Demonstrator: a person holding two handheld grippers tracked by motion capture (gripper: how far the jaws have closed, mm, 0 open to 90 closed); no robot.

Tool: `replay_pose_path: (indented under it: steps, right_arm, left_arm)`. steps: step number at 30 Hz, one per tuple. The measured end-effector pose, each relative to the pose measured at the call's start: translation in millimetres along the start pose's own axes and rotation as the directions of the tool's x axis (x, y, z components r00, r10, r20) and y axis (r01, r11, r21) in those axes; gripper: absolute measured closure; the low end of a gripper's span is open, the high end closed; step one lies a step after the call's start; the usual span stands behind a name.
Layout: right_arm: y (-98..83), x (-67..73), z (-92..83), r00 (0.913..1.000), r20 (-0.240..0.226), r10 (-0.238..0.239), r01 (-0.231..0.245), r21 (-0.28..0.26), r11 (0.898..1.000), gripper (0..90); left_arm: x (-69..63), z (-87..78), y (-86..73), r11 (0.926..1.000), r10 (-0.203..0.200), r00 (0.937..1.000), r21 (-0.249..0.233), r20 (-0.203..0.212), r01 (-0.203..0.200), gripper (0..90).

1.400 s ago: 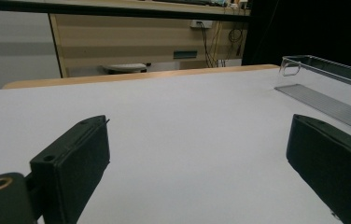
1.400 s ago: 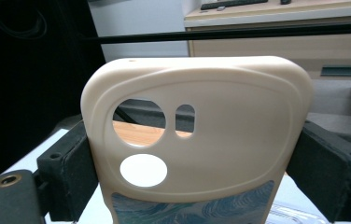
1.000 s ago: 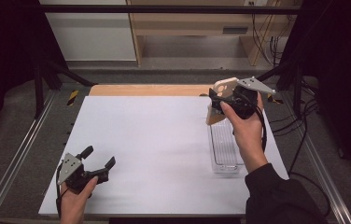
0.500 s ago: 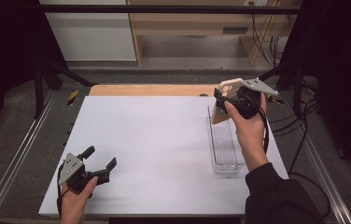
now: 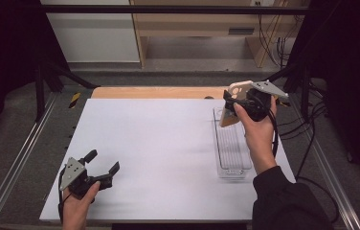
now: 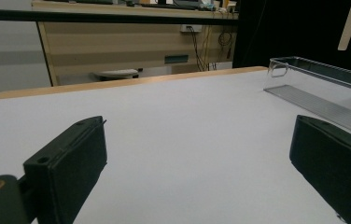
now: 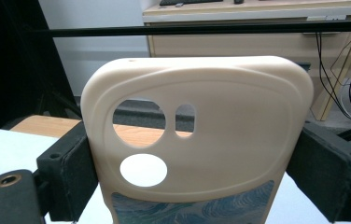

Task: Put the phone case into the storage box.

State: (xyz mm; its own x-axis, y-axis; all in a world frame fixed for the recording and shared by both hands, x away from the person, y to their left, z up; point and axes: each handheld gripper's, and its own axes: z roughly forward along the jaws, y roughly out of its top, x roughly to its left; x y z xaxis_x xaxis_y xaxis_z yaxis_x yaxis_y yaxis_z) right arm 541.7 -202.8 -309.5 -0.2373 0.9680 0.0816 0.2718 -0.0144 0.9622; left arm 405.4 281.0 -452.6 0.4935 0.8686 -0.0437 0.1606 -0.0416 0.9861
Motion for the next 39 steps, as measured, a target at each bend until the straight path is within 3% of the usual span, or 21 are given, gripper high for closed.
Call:
replay_pose_path:
  steps: [10,22,39]
  right_arm:
    - [-2.6,-1.2,2.8,1.0,0.002,0.001,-0.001,0.003,1.0,11.4]
    - [-5.8,-4.5,11.6,0.999,0.044,0.006,-0.006,0.014,1.0,11.4]
    - [-24.4,-7.8,41.5,0.9922,0.124,0.014,-0.017,0.025,1.0,11.3]
  left_arm:
    - [0.1,0.2,0.0,1.0,-0.003,1.0,0.001,0.004,0.003,3.2]
    - [-1.4,1.7,-0.1,1.0,0.009,0.9997,0.002,0.022,-0.009,3.2]
    - [-3.5,3.7,-0.4,0.9999,0.016,0.9992,-0.001,0.038,-0.016,3.2]
